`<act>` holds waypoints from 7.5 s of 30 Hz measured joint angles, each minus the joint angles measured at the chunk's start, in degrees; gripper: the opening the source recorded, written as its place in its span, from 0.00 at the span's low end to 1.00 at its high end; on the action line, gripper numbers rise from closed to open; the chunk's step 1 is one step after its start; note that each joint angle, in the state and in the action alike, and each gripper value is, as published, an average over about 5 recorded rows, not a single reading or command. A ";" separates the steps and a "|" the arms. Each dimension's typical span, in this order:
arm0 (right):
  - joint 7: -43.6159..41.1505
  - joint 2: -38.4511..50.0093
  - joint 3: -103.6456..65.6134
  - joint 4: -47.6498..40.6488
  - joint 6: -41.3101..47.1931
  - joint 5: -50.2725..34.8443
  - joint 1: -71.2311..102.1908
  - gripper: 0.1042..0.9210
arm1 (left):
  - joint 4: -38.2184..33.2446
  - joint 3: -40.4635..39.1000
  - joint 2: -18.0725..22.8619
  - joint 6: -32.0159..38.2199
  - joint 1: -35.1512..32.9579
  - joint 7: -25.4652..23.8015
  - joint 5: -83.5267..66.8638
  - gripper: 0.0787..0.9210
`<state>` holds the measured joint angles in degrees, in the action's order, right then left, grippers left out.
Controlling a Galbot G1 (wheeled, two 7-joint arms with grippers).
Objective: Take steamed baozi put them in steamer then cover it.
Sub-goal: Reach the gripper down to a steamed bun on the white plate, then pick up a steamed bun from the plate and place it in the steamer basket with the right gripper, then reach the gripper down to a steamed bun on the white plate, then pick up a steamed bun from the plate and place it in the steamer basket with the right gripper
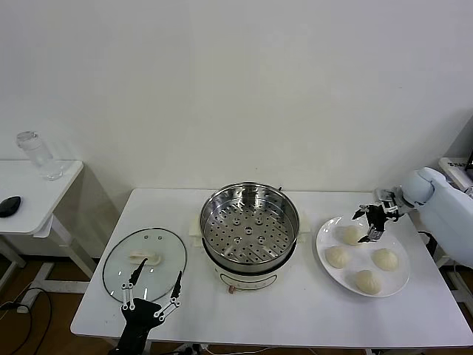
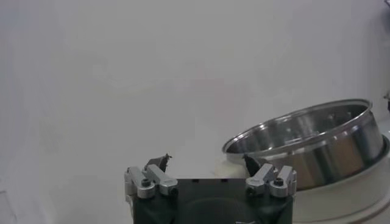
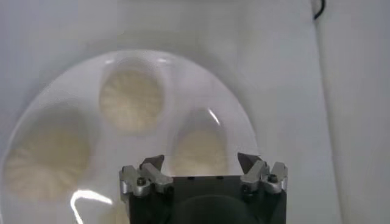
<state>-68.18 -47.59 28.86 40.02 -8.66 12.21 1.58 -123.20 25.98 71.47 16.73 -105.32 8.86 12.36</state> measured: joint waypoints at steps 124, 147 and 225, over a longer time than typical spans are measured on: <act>-4.15 -10.79 33.15 27.05 -8.39 -13.75 -31.70 0.88 | -0.82 0.80 -0.41 1.16 0.48 1.53 -0.10 0.88; 0.32 6.34 44.46 23.09 8.24 -28.65 -25.37 0.88 | -0.12 0.54 -0.39 1.06 0.67 1.69 -0.10 0.88; 2.21 -17.29 57.53 32.81 19.75 -46.75 -48.13 0.67 | 0.76 -1.17 0.08 0.89 3.10 2.11 -0.10 0.88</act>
<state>-65.97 -64.88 86.39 72.83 11.10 -34.54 -46.55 -122.45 24.81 71.56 17.61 -102.22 10.97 12.27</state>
